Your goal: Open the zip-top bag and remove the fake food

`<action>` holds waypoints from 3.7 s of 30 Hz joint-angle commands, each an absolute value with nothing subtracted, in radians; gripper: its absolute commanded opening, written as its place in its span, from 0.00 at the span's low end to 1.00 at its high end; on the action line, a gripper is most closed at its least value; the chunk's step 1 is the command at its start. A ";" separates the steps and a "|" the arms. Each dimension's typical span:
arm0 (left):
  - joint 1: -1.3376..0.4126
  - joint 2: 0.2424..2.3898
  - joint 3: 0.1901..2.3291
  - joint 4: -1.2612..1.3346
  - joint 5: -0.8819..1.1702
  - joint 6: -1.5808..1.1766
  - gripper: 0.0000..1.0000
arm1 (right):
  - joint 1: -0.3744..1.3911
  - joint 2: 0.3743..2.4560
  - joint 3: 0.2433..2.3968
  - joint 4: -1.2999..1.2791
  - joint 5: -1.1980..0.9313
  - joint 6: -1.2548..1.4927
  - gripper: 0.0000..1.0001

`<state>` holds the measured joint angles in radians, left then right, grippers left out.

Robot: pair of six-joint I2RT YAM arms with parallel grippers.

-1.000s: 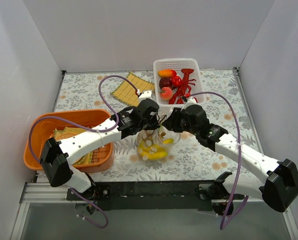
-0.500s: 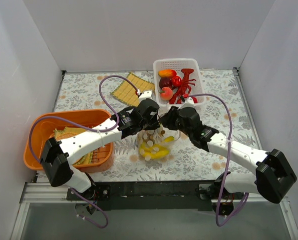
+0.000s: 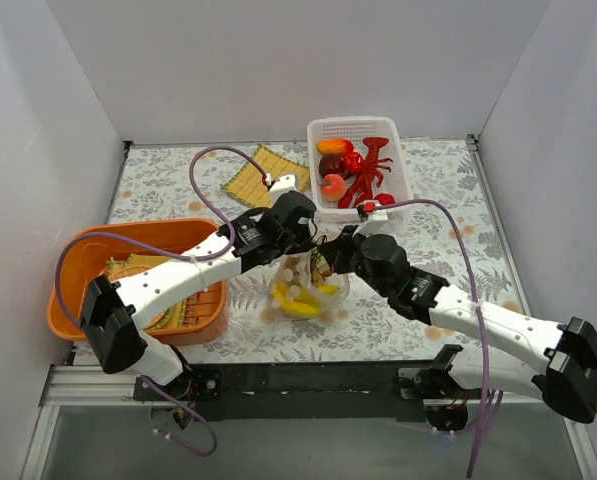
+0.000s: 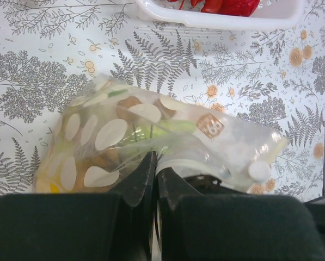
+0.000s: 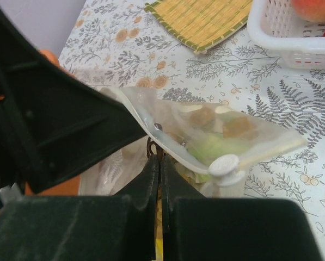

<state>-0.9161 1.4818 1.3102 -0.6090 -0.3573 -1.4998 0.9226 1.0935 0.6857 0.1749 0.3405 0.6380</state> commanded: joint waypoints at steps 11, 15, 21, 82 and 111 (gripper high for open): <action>-0.887 1.437 1.298 -0.598 -0.365 -1.552 0.00 | 0.982 0.980 0.836 0.040 0.425 0.522 0.01; -0.885 1.394 1.279 -0.589 -0.344 -1.549 0.03 | 0.983 1.011 0.926 0.002 0.379 0.482 0.01; -0.885 1.379 1.307 -0.591 -0.336 -1.539 0.11 | 1.009 1.091 0.988 -0.077 0.322 0.492 0.01; -0.857 1.212 1.078 -0.626 -0.500 -1.634 0.00 | 0.574 1.198 1.509 -0.353 0.106 0.316 0.01; -0.859 1.295 1.155 -0.534 -0.341 -1.502 0.00 | 0.224 1.688 1.714 -0.456 -0.066 0.298 0.80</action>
